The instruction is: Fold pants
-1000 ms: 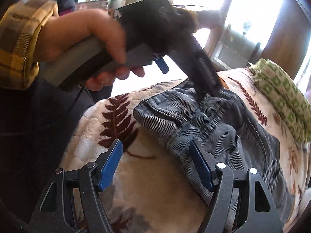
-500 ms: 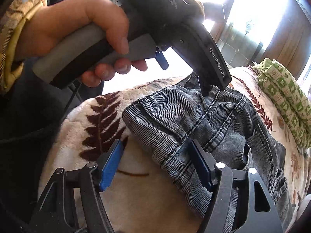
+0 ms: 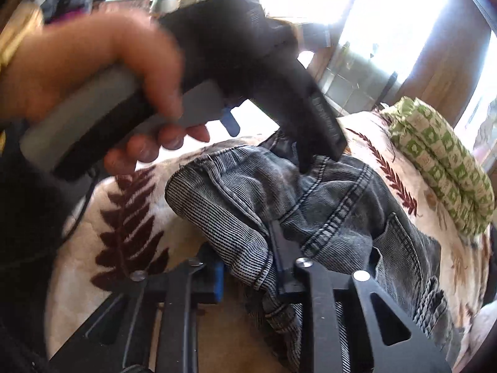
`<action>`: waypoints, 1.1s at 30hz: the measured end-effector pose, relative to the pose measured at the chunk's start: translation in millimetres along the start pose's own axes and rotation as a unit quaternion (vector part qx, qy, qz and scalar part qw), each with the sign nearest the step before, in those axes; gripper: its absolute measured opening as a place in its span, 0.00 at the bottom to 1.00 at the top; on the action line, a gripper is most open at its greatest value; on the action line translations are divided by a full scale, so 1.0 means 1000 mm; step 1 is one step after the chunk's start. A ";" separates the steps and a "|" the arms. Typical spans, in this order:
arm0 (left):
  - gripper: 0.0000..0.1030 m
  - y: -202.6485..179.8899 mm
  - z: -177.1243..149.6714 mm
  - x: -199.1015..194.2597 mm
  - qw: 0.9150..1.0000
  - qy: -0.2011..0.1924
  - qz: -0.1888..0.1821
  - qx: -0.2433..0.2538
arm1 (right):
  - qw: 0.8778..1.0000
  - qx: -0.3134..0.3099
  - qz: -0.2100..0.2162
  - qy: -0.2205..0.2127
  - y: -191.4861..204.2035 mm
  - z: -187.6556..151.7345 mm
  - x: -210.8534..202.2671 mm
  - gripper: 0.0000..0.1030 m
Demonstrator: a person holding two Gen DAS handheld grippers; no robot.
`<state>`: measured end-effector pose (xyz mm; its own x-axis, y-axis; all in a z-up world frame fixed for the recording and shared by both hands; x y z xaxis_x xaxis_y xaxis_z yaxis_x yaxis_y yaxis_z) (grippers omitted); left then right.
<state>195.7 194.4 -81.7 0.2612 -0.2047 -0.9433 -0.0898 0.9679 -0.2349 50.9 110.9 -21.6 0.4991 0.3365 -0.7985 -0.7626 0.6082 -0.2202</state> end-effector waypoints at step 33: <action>0.10 -0.028 -0.007 -0.026 0.994 -0.026 -0.105 -0.018 | 0.998 0.048 -0.004 -0.031 -0.008 0.010 -0.029 0.17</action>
<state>185.2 171.5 -52.6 0.3273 -0.3921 -0.8597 -0.0628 0.8988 -0.4339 46.5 103.4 8.9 0.5313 0.3740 -0.7602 -0.7172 0.6762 -0.1686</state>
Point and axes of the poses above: each gripper's, at about its wrist camera, not at the fingertips, and x roughly the way its jaws point, y to its left, z to its top, the point moved 9 cm from there along x, roughly the way its jaws point, and after that the axes turned 8 degrees about y, right-handed, at the moved point
